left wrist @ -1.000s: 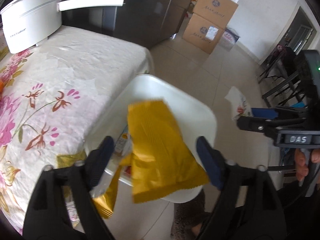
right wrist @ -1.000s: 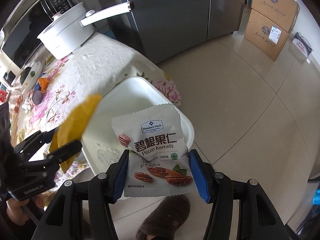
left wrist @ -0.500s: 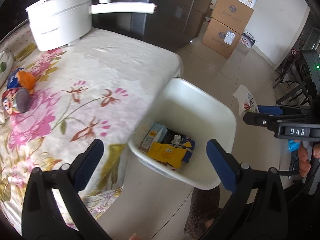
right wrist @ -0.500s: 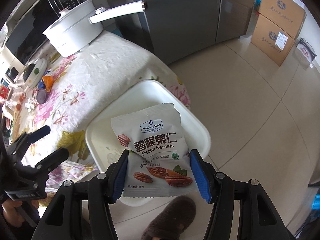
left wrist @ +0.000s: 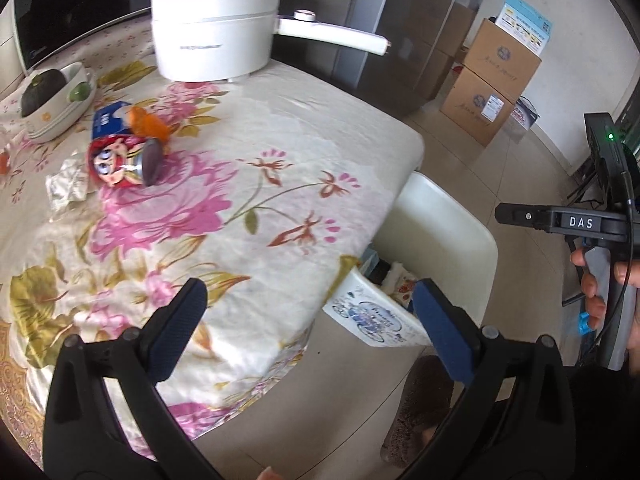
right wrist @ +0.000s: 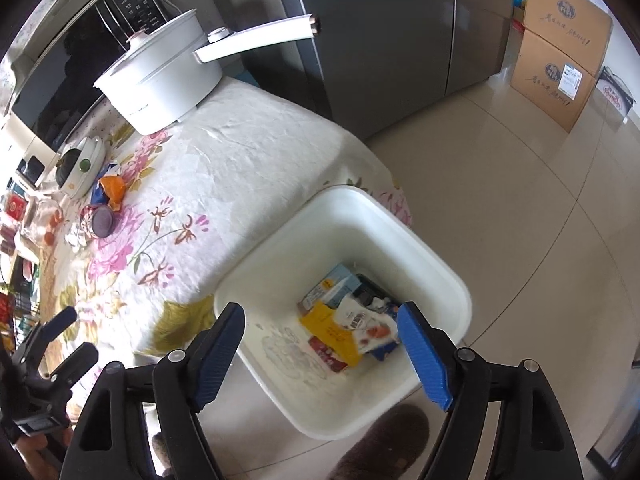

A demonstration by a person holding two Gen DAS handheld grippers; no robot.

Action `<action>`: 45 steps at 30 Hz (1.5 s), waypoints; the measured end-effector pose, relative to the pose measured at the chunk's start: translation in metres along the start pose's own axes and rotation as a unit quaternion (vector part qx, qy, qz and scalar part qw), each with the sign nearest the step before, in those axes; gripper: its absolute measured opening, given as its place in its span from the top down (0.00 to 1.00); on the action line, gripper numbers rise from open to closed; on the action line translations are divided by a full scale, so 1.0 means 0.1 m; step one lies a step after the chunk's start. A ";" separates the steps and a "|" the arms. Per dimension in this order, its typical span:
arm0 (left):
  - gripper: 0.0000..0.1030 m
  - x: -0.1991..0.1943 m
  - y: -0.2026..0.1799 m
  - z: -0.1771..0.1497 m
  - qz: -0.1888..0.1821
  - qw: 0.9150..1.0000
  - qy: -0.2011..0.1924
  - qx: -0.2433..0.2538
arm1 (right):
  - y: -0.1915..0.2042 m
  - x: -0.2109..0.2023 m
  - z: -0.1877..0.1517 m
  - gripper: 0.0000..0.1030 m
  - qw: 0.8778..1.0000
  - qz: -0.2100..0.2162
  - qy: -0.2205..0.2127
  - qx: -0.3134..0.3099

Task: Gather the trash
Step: 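Withdraw both open tools from the bin back over the table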

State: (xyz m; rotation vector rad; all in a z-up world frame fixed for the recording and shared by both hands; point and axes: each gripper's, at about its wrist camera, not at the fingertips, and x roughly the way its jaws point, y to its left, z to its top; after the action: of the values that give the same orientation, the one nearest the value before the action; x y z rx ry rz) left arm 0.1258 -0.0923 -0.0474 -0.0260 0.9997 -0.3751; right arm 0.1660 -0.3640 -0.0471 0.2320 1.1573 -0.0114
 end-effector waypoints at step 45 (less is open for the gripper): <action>0.01 -0.98 2.32 -0.45 0.134 0.968 -0.022 -0.209 | 3.15 0.86 0.34 0.20 0.962 0.006 0.025 -0.273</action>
State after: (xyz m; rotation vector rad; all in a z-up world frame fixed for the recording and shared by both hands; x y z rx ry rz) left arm 0.1099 0.1629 -0.0371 -0.2772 1.0089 0.0883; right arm 0.2721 -0.0539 -0.0564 -0.2514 1.1661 0.3227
